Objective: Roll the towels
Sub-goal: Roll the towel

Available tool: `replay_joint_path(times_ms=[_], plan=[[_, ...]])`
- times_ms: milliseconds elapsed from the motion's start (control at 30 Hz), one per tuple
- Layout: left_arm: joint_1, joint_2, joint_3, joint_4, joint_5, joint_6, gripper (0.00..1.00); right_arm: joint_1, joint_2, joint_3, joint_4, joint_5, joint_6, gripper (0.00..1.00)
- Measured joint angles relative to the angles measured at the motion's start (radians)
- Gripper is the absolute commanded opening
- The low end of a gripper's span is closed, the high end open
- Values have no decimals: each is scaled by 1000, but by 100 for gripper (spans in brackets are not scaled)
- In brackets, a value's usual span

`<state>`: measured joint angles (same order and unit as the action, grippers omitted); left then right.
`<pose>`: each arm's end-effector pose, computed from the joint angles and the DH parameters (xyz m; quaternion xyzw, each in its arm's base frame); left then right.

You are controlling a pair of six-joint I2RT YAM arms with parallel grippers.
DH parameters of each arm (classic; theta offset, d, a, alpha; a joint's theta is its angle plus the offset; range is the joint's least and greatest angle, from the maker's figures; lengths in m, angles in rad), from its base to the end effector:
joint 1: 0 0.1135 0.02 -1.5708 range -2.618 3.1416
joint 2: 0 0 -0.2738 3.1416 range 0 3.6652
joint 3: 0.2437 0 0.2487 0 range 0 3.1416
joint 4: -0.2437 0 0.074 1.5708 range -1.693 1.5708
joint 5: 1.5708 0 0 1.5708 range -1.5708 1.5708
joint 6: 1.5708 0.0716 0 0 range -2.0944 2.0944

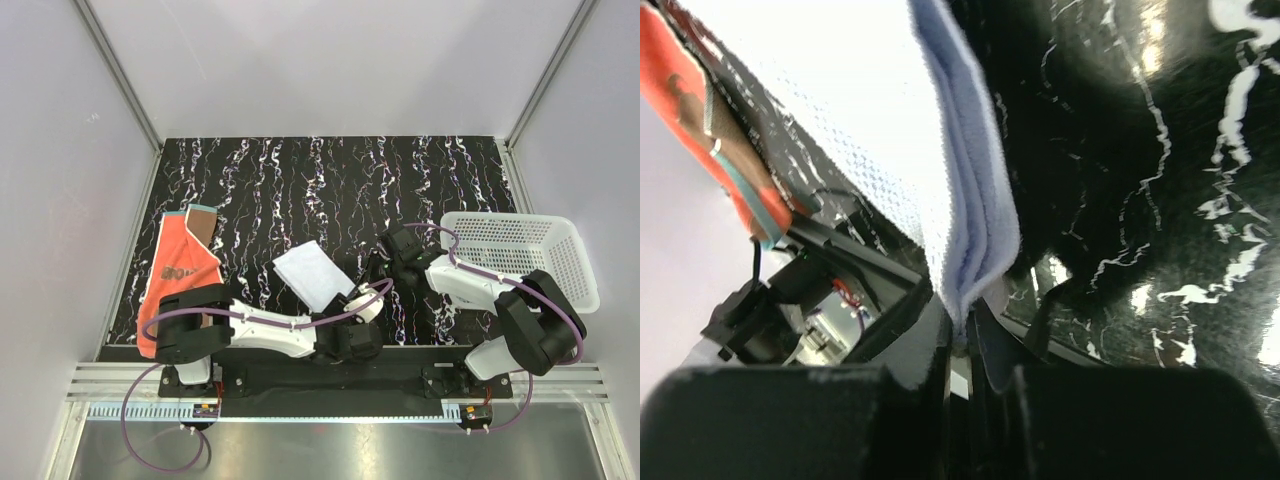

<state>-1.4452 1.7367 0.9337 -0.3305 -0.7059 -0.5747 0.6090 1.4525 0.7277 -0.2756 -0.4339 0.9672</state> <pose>0.0875 -0.3220 0.1352 0.3182 0.8622 0.0071 0.3940 0.2151 0.1867 0.1533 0.1074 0.9329 0.3405 0.0473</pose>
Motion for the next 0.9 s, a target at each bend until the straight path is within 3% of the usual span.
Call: replay_joint_path(times_ms=[133,333,467,633,733,900], plan=[[0,4,0,8,-23,-2,67,0,0,0,10,-34,3,4],[0,13,-2,9,-44,-6,46,-1,0,0,17,-64,3,3],[0,13,-11,2,-54,-10,42,-3,2,0,17,-69,2,2],[0,13,-11,-19,-58,-22,6,-3,21,0,16,-69,-3,2],[0,13,-11,-27,-58,-21,0,-11,33,0,12,-71,-9,1],[1,-1,-11,-25,-47,-20,0,-42,36,1,-29,-83,-31,1]])
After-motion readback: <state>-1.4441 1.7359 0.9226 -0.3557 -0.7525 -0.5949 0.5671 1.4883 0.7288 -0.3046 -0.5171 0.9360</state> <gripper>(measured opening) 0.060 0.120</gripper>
